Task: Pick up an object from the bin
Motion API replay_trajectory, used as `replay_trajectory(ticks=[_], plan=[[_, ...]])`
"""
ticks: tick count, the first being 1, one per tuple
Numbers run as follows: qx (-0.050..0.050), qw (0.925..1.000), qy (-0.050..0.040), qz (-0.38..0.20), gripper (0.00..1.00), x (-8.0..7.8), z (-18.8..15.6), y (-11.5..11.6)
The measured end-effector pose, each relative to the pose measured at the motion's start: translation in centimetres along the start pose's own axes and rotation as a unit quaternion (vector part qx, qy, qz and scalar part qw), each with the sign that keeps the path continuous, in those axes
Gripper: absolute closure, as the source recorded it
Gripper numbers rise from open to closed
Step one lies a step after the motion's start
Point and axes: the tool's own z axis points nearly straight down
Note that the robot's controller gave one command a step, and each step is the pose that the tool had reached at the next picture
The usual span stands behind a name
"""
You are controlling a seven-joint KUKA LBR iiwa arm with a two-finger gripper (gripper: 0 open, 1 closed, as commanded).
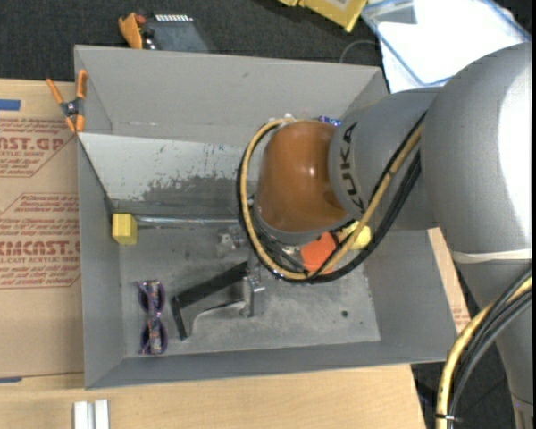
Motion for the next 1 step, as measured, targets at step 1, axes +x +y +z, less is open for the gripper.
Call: replay_trajectory(ticks=[1], plan=[[-0.001,1.0,0.0,-0.002,0.0,-0.46,0.69,2.57]])
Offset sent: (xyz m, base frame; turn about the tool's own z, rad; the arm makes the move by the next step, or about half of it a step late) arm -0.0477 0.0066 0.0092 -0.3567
